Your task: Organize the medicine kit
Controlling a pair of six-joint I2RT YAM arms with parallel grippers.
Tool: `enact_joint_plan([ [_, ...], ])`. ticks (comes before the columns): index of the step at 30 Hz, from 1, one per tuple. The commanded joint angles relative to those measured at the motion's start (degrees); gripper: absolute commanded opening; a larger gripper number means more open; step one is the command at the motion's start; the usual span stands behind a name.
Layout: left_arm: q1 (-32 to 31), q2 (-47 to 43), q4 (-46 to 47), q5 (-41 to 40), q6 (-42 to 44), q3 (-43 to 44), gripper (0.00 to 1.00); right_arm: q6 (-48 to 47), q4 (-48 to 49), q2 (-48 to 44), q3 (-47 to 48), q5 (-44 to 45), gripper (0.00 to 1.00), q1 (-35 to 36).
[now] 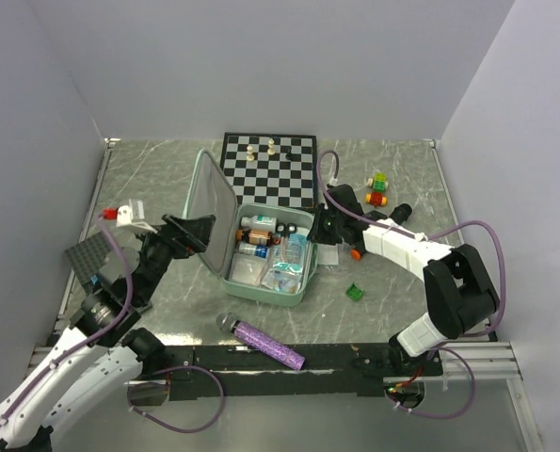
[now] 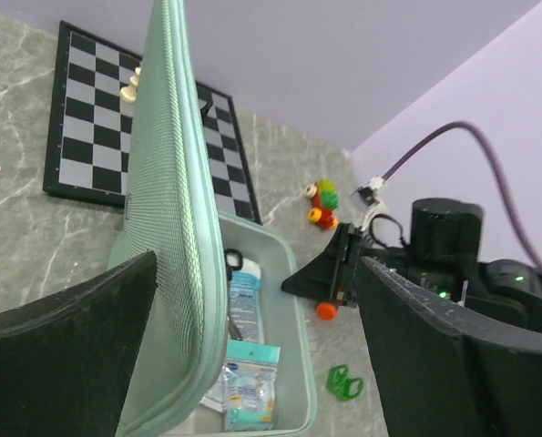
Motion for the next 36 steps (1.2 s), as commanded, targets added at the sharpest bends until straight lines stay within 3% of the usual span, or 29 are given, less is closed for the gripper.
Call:
enact_joint_plan([
  [1, 0.34, 6.73, -3.49, 3.23, 3.35, 5.91, 0.90, -3.20, -4.74, -3.15, -0.87, -1.29, 0.27, 0.49],
  [4, 0.87, 7.97, -3.77, 3.32, 3.44, 6.01, 0.79, -4.16, -6.76, -4.03, -0.08, -0.24, 0.31, 0.75],
  [7, 1.75, 7.27, -4.11, 2.53, 3.70, 5.65, 0.61, -4.43, -8.52, -6.83, -0.17, 0.73, 0.43, 0.84],
  [12, 2.19, 8.06, -6.40, 1.48, 5.20, 6.97, 0.49, -4.78, -11.42, -12.37, 0.27, 2.22, 0.56, 0.75],
  [18, 2.28, 5.61, -8.77, -1.77, 7.57, 8.37, 0.42, -4.78, -13.89, -18.88, -1.92, 6.53, 0.61, -0.56],
  [26, 2.28, 2.35, -9.12, -4.33, 10.30, 6.53, 0.22, -1.27, -9.85, -16.17, -8.34, 5.57, 0.61, -4.52],
  [30, 2.28, 3.75, -9.04, -3.19, 10.30, 6.01, 0.19, -1.00, -9.14, -11.61, -8.52, 6.01, 0.61, -5.57],
  [36, 2.36, 5.51, -7.54, -1.43, 9.86, 5.48, 0.27, -1.09, -8.88, -4.92, -7.82, 6.09, 0.61, -5.84],
])
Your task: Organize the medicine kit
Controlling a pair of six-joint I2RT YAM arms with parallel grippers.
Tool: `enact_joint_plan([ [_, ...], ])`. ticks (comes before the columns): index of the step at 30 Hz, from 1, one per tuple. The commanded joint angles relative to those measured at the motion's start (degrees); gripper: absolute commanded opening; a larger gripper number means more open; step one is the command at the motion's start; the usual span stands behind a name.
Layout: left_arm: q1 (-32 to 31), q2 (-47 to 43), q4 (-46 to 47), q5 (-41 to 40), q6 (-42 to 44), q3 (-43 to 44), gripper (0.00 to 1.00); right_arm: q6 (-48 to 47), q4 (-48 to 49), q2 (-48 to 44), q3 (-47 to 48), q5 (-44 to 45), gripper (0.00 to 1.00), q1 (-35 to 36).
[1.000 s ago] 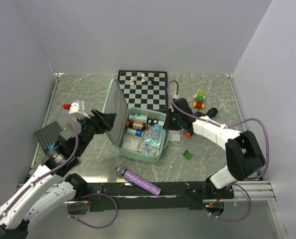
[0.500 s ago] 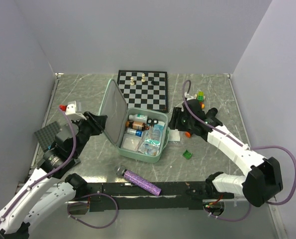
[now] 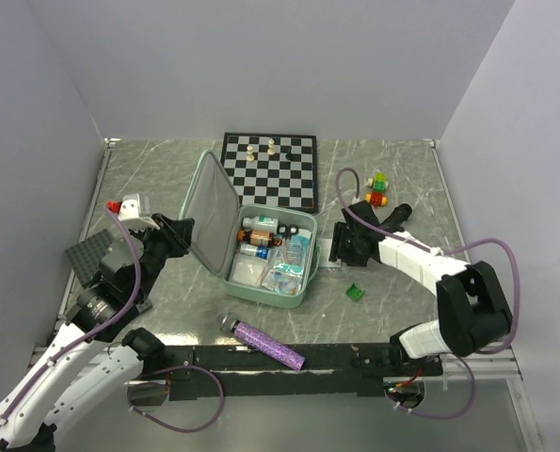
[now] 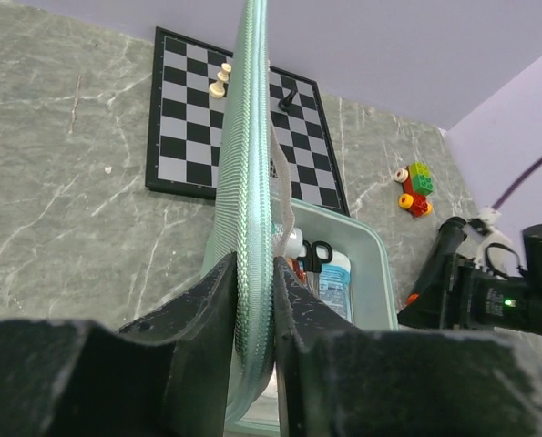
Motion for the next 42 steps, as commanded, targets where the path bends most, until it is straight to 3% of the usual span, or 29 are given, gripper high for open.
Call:
enact_joint_plan([
  [1, 0.07, 1.45, 2.80, 1.50, 0.57, -0.12, 0.27, 0.66, 1.61, 3.59, 1.06, 0.87, 0.61, -0.42],
  [9, 0.07, 1.10, 2.89, 1.15, 1.18, 0.41, 0.27, 0.57, 2.58, 7.98, 1.76, 1.75, 0.59, -0.59],
  [12, 0.07, 1.01, 2.71, 0.80, 1.53, 0.58, 0.26, 0.66, 3.37, 9.21, 1.68, 0.44, 0.49, -0.86],
  [23, 0.15, 1.01, 2.44, 0.71, 1.71, 0.41, 0.26, 0.83, 3.11, 5.54, 0.62, 0.08, 0.00, -0.94],
  [37, 0.07, 1.27, 2.71, 0.45, 1.10, -0.12, 0.26, -1.98, -2.60, -12.48, 1.23, 3.51, 0.00, -0.94],
  [42, 0.07, 1.36, 3.15, 0.80, 0.66, -0.21, 0.27, -5.49, -1.55, -13.12, 1.23, 0.71, 0.00, -0.94],
])
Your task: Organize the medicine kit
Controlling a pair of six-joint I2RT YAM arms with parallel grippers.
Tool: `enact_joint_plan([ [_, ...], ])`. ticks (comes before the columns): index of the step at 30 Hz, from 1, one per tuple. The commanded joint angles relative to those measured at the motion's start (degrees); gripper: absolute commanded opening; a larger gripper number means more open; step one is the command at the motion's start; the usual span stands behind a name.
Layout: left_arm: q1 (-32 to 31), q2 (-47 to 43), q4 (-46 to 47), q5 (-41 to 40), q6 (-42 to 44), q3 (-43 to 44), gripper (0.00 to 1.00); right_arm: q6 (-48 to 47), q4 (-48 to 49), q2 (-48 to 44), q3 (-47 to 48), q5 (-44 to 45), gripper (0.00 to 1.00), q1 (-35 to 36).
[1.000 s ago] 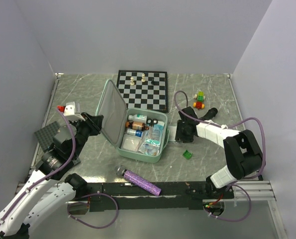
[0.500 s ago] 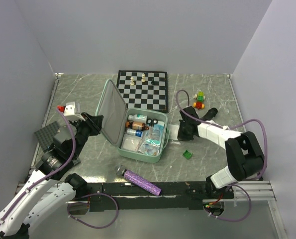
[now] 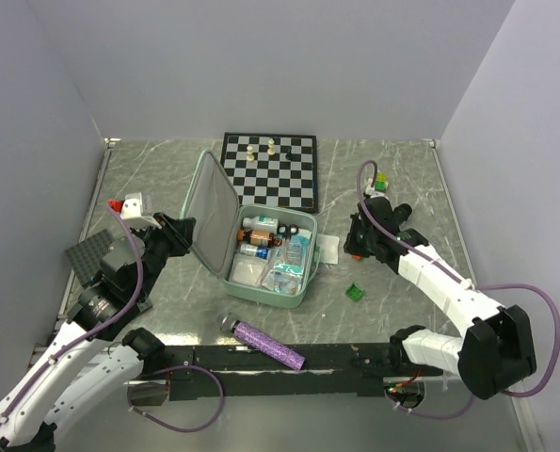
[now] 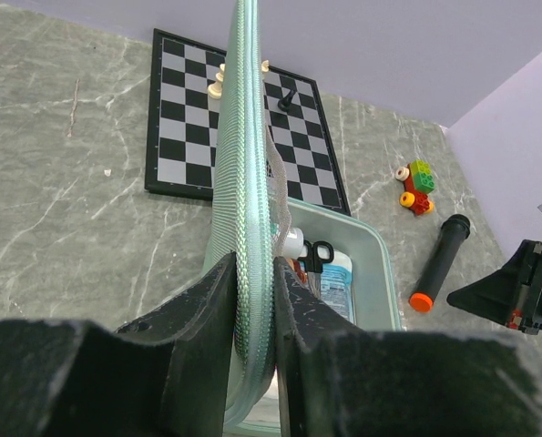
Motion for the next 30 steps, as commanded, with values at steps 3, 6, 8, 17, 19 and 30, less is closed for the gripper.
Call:
enact_joint_plan([
  [3, 0.07, 0.97, 2.47, 0.62, -0.65, -0.65, 0.28, -4.17, -0.64, 6.03, 2.27, -6.03, 0.30, -0.07],
  [6, 0.07, 1.15, 2.47, 0.98, -1.18, -1.08, 0.29, -2.76, 2.78, 9.82, 0.34, -7.27, 0.49, -0.07],
  [8, 0.07, 0.88, 2.38, 1.06, -1.54, -1.61, 0.29, -2.06, 4.81, 12.02, -0.19, -6.57, 0.54, -0.16],
  [17, -0.02, 1.32, 1.95, 1.86, -3.20, -2.05, 0.30, -1.18, 6.66, 22.04, 2.70, -1.22, 0.57, 0.02],
  [19, 0.07, 1.58, 1.77, 1.86, -3.29, -1.88, 0.30, -1.09, 6.22, 23.71, 3.32, -0.24, 0.56, -0.07],
  [30, 0.15, 2.20, 2.03, 1.85, -2.77, -1.35, 0.31, -0.56, 7.10, 28.02, 2.01, -2.00, 0.23, 0.19],
])
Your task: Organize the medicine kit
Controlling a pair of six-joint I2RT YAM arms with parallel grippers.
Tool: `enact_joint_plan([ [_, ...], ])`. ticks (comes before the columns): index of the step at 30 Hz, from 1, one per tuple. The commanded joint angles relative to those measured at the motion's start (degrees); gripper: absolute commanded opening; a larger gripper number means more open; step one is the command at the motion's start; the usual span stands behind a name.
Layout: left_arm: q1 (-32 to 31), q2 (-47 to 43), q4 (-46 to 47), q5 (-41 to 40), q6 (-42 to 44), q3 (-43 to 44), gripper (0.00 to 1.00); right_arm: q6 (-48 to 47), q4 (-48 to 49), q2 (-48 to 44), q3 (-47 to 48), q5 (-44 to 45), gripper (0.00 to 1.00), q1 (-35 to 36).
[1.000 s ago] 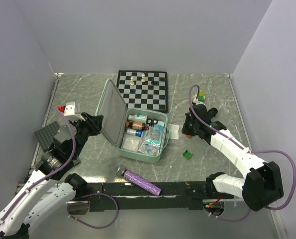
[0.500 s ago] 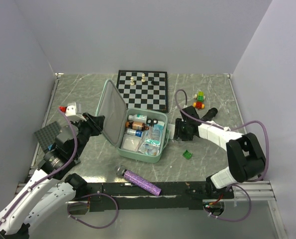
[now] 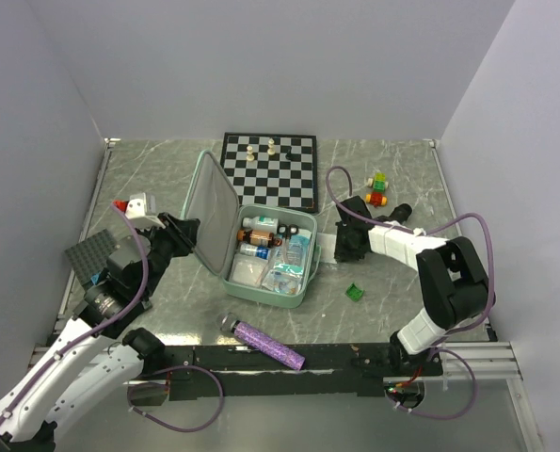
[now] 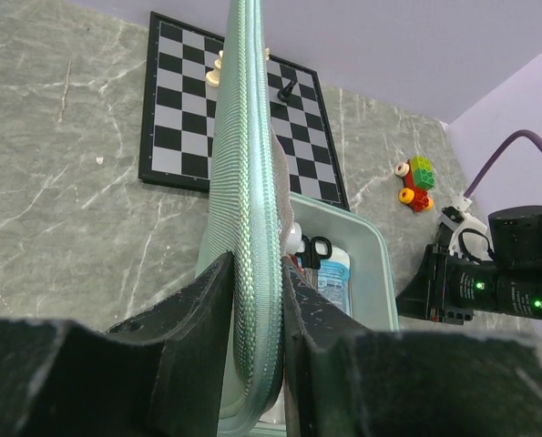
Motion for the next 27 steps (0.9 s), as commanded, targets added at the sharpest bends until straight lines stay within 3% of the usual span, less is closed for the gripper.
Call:
enact_joint_plan([
  [1, 0.07, 1.26, 0.63, 1.70, -0.58, 0.38, 0.31, 0.82, 2.25, 3.96, -1.08, -1.19, 0.19, 0.32],
  [5, 0.07, 1.35, 0.72, 1.88, -0.49, 0.29, 0.31, 0.90, 1.72, 3.79, -0.72, -1.10, 0.01, 0.41],
  [9, 0.07, 1.35, 0.72, 1.79, -0.58, 0.20, 0.31, 1.25, 0.93, 1.16, -0.81, -1.01, 0.00, 0.33],
  [19, 0.15, 1.00, 0.46, 1.26, -0.58, 0.20, 0.31, 0.91, -3.81, -16.33, -1.52, 3.91, 0.00, 0.41],
  [27, 0.07, 1.08, 0.90, 1.61, -1.02, 0.02, 0.31, -1.46, -5.14, -25.74, -1.34, 2.07, 0.00, 0.41],
])
